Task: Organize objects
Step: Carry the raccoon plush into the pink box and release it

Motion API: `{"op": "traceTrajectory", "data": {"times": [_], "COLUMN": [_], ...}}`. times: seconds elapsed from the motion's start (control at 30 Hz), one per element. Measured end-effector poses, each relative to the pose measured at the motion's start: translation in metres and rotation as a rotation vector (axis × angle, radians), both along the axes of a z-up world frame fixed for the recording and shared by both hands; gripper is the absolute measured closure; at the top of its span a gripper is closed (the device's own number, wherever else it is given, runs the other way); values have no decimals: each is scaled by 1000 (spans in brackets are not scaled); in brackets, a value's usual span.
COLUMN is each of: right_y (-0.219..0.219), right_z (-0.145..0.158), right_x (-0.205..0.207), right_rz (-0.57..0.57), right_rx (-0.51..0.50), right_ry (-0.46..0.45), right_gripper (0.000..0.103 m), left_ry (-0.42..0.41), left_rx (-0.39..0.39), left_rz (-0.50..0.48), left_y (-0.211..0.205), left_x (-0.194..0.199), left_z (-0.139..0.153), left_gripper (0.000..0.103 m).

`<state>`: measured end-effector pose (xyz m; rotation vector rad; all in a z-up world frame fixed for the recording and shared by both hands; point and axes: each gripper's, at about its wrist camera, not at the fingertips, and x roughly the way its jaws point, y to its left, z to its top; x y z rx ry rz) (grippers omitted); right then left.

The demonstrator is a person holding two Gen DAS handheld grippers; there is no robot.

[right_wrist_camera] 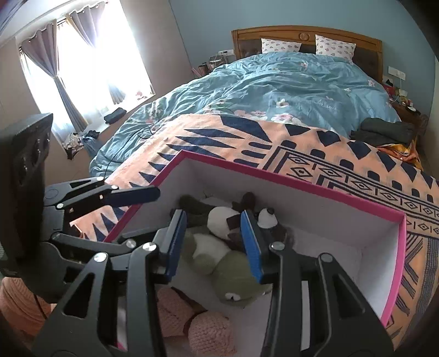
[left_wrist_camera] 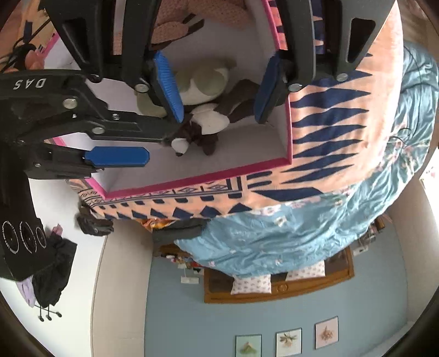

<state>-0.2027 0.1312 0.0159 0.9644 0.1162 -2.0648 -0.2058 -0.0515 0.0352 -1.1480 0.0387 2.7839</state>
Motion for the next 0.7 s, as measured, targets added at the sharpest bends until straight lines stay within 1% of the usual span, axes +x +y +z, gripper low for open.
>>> {"op": "traceTrajectory", "data": {"times": [0.07, 0.13, 0.2, 0.23, 0.27, 0.33, 0.5, 0.57, 0.7], "right_y": [6, 15, 27, 31, 37, 50, 89, 105, 130], "right_z": [4, 10, 18, 21, 24, 30, 32, 26, 8], "right_x": [6, 15, 30, 37, 45, 63, 105, 119, 138], "right_rz": [5, 11, 25, 31, 34, 43, 48, 45, 7], "right_rx": [-16, -31, -61, -71, -79, -98, -132, -136, -105], "right_ry": [-3, 9, 23, 32, 46, 74, 110, 106, 94], "right_gripper": [59, 57, 53, 49, 46, 44, 41, 40, 40], "left_ry": [40, 84, 126, 144, 158, 188, 207, 198, 171], "left_rx": [10, 25, 43, 52, 57, 65, 109, 114, 116], "left_rz": [-7, -24, -43, -53, -56, -75, -147, -182, -257], "left_y": [0, 2, 4, 5, 7, 11, 25, 35, 58], "left_x": [12, 28, 45, 54, 62, 81, 119, 131, 150], "left_z": [8, 17, 26, 30, 32, 38, 36, 31, 15], "left_gripper": [41, 35, 31, 28, 27, 27, 26, 26, 26]}}
